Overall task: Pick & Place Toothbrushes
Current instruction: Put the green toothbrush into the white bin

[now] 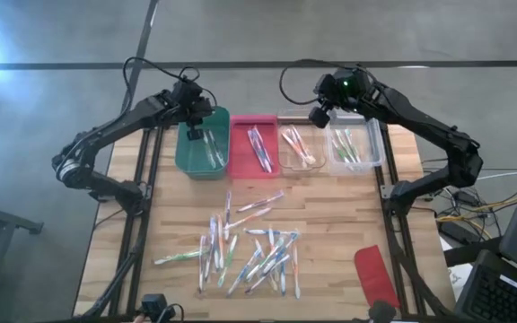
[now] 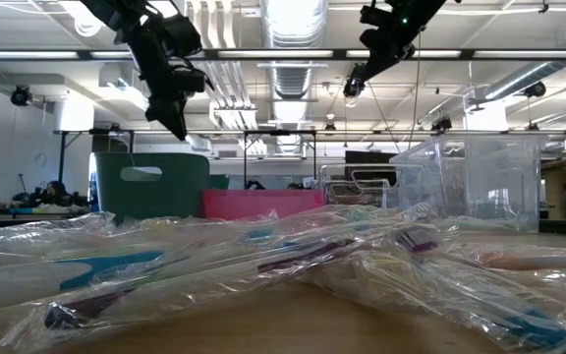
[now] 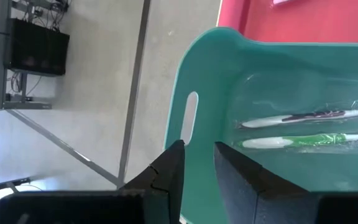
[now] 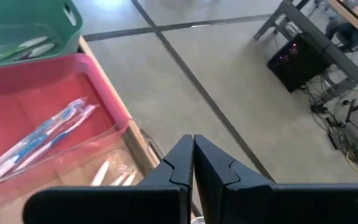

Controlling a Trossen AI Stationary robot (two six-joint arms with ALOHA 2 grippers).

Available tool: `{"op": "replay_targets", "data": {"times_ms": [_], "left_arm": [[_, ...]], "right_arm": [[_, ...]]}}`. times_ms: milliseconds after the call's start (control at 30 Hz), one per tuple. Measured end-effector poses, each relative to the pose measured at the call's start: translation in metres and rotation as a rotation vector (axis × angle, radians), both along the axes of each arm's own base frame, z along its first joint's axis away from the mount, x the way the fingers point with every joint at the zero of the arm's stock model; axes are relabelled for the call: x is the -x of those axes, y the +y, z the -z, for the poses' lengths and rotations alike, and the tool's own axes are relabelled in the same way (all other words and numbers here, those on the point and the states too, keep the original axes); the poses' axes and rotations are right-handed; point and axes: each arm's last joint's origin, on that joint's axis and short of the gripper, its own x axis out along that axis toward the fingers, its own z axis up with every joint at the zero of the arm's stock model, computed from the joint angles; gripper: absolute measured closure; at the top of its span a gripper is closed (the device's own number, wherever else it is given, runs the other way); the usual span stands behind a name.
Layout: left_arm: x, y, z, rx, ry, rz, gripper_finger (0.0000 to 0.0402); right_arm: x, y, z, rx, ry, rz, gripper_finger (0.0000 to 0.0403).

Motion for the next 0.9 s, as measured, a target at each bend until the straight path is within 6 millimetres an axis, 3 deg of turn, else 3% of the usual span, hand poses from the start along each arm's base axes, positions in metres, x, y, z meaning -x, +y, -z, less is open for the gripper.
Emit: {"op": "replay_targets", "data": {"times_ms": [400, 667, 900], "left_arm": [[0.005, -0.006, -0.008, -0.010, -0.050, -0.013, 0.0307], [-0.001, -0.008, -0.008, 0.083, -0.161, 0.125, 0.0307], [-0.001, -0.008, -0.008, 0.047, -0.098, 0.203, 0.0307]], "right_arm": [[0.008, 0.002, -0.013, 0.015, -0.045, 0.020, 0.0394], [0.014, 0.006, -0.016, -0.001, -0.058, 0.035, 0.0394], [0.015, 0.007, -0.016, 0.000, -0.048, 0.034, 0.0394]]}}
